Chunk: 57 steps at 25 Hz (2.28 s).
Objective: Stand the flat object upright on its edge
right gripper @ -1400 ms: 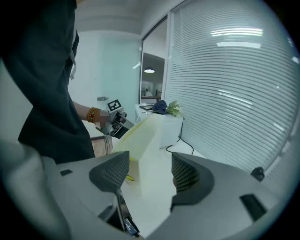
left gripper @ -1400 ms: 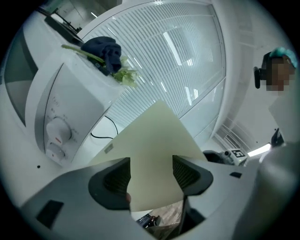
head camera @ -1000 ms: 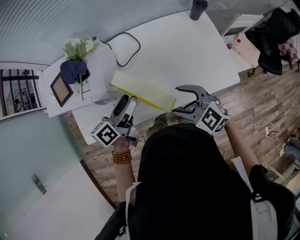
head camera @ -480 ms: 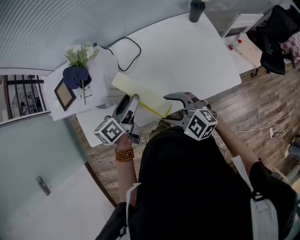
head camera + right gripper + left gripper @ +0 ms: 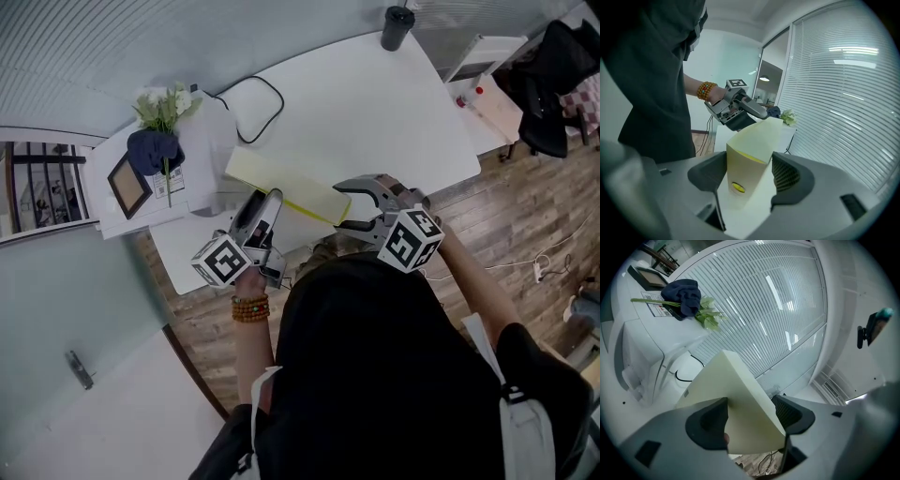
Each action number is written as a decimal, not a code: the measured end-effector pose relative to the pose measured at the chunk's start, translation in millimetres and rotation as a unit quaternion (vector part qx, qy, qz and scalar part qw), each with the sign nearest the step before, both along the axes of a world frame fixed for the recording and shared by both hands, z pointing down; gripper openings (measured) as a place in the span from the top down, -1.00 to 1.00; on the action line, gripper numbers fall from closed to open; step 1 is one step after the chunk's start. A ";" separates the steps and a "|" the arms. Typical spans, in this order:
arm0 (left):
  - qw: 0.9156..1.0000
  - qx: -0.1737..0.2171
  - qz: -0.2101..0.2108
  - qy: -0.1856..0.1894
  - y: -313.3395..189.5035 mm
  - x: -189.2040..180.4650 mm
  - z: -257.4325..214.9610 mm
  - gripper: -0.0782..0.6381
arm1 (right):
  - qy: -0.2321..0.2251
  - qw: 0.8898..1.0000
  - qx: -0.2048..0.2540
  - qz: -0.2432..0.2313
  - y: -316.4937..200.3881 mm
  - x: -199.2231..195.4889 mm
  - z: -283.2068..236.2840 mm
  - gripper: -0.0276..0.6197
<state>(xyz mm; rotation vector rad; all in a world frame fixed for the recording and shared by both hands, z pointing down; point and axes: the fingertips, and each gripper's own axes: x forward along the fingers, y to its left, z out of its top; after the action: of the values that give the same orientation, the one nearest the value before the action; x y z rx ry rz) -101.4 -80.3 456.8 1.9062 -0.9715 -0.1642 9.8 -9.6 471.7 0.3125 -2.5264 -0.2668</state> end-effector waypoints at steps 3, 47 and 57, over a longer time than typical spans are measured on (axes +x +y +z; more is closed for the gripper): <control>1.000 0.012 0.015 -0.005 3.3 5.7 0.3 -0.09 | 0.007 1.000 0.005 -0.020 -7.7 12.5 -1.6 0.03; 0.628 0.316 0.428 -0.568 3.2 61.0 -6.2 0.04 | -0.242 0.935 -0.241 0.098 -79.2 120.4 -15.9 0.06; 0.576 0.431 0.323 -0.614 21.4 57.9 -37.0 0.05 | -0.484 0.509 -0.684 0.198 -106.5 118.5 60.3 0.05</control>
<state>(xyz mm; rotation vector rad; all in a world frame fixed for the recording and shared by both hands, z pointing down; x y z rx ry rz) -43.4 -58.8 419.9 3.2008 -0.9351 1.6427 128.3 -116.1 532.0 0.3595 -2.4295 2.5889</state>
